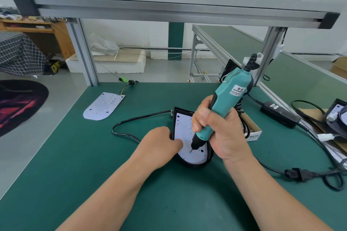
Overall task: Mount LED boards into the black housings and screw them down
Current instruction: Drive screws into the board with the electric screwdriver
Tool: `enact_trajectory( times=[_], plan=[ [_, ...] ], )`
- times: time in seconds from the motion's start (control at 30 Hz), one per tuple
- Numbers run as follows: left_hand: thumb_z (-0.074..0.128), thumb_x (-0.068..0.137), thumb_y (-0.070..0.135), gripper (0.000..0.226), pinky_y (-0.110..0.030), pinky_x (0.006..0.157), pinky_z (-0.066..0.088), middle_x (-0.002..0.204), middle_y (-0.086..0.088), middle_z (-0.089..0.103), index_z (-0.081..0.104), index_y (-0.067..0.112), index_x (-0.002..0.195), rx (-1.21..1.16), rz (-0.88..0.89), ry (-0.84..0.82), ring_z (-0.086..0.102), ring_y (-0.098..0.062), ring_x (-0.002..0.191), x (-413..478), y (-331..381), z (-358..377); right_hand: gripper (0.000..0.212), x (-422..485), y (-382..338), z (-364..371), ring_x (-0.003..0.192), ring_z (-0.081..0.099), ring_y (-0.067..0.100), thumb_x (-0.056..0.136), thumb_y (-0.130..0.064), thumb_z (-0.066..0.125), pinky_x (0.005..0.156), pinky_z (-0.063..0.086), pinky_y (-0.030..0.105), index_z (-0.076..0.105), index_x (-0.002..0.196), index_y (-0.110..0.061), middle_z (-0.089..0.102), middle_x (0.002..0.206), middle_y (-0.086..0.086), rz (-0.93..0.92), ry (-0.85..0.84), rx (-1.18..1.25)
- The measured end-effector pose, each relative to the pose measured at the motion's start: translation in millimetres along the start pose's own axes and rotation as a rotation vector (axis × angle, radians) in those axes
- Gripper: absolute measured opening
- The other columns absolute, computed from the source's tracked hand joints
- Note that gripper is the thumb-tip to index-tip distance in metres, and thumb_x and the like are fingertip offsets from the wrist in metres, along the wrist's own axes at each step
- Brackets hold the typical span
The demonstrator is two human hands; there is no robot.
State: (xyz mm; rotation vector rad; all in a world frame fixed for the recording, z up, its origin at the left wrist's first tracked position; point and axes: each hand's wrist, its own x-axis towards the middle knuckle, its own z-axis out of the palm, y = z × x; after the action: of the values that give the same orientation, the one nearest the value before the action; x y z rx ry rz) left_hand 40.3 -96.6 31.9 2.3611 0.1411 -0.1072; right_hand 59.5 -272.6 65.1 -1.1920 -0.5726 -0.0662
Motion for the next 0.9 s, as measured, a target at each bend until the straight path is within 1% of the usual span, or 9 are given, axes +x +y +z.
enact_trajectory(
  times=[0.1, 0.2, 0.37, 0.53, 0.63, 0.73, 0.8, 0.83, 0.9],
  plan=[
    [0.064, 0.083, 0.036, 0.033, -0.033, 0.056, 0.025, 0.067, 0.003, 0.037, 0.037, 0.02, 0.074, -0.013, -0.004, -0.015, 0.031, -0.02, 0.061, -2, 2, -3, 0.008, 0, -1, -3, 0.059, 0.053, 0.028, 0.085, -0.014, 0.071, 0.066, 0.049, 0.037, 0.063, 0.086, -0.016, 0.052, 0.066, 0.0, 0.018, 0.023, 0.063],
    [0.061, 0.077, 0.037, 0.034, -0.033, 0.055, 0.02, 0.061, 0.007, 0.03, 0.031, 0.023, 0.069, -0.054, -0.006, -0.086, 0.025, -0.018, 0.06, -9, 6, -7, 0.011, -1, -3, -8, 0.059, 0.053, 0.026, 0.084, -0.018, 0.071, 0.064, 0.048, 0.035, 0.068, 0.094, -0.014, 0.047, 0.064, 0.004, 0.037, 0.062, 0.156],
    [0.052, 0.079, 0.046, 0.032, -0.035, 0.057, 0.021, 0.063, 0.003, 0.033, 0.032, 0.022, 0.071, -0.014, -0.027, -0.203, 0.024, -0.019, 0.056, -26, 6, -10, 0.009, -2, -8, -8, 0.055, 0.054, 0.025, 0.085, -0.023, 0.069, 0.06, 0.049, 0.033, 0.068, 0.09, -0.016, 0.047, 0.064, 0.003, 0.039, 0.082, 0.204],
    [0.052, 0.083, 0.041, 0.031, -0.035, 0.059, 0.024, 0.066, 0.0, 0.035, 0.031, 0.02, 0.072, 0.005, -0.032, -0.207, 0.025, -0.021, 0.057, -28, 8, -12, 0.012, -6, -12, -9, 0.058, 0.056, 0.027, 0.08, -0.014, 0.071, 0.063, 0.05, 0.035, 0.067, 0.091, -0.015, 0.051, 0.063, 0.004, 0.012, -0.1, 0.166],
    [0.052, 0.086, 0.044, 0.035, -0.035, 0.06, 0.026, 0.066, 0.001, 0.036, 0.031, 0.021, 0.072, 0.03, -0.017, -0.195, 0.028, -0.022, 0.06, -27, 6, -10, 0.023, -3, -17, -10, 0.063, 0.057, 0.025, 0.083, -0.023, 0.084, 0.066, 0.051, 0.034, 0.066, 0.096, -0.014, 0.054, 0.068, 0.003, -0.01, -0.194, 0.232],
    [0.049, 0.089, 0.071, 0.057, -0.033, 0.059, 0.026, 0.06, 0.004, 0.033, 0.028, 0.022, 0.068, 0.05, 0.016, -0.251, 0.027, -0.02, 0.055, -27, 2, -12, 0.01, -1, -15, -11, 0.058, 0.055, 0.021, 0.086, -0.021, 0.075, 0.059, 0.05, 0.031, 0.067, 0.091, -0.017, 0.049, 0.066, 0.0, 0.035, -0.019, 0.256],
    [0.038, 0.086, 0.089, 0.071, -0.032, 0.057, 0.029, 0.052, 0.007, 0.037, 0.031, 0.022, 0.065, -0.027, 0.014, -0.317, 0.031, -0.019, 0.048, -26, 1, -18, 0.005, 0, -11, -15, 0.055, 0.053, 0.017, 0.089, -0.022, 0.066, 0.055, 0.049, 0.028, 0.064, 0.087, -0.017, 0.046, 0.065, -0.002, 0.082, 0.129, 0.302],
    [0.035, 0.088, 0.09, 0.072, -0.032, 0.057, 0.031, 0.05, 0.008, 0.039, 0.034, 0.022, 0.064, -0.066, 0.013, -0.312, 0.034, -0.017, 0.046, -25, 0, -23, 0.007, 1, -9, -18, 0.055, 0.052, 0.015, 0.091, -0.021, 0.064, 0.054, 0.049, 0.026, 0.061, 0.086, -0.016, 0.045, 0.065, -0.002, 0.099, 0.193, 0.332],
    [0.037, 0.096, 0.081, 0.067, -0.03, 0.059, 0.036, 0.051, 0.01, 0.046, 0.048, 0.02, 0.07, -0.097, 0.006, -0.206, 0.04, -0.013, 0.048, -19, -4, -33, 0.009, 4, -7, -23, 0.055, 0.05, 0.013, 0.091, -0.023, 0.062, 0.053, 0.048, 0.025, 0.058, 0.087, -0.016, 0.044, 0.066, -0.003, 0.115, 0.297, 0.365]
  ],
)
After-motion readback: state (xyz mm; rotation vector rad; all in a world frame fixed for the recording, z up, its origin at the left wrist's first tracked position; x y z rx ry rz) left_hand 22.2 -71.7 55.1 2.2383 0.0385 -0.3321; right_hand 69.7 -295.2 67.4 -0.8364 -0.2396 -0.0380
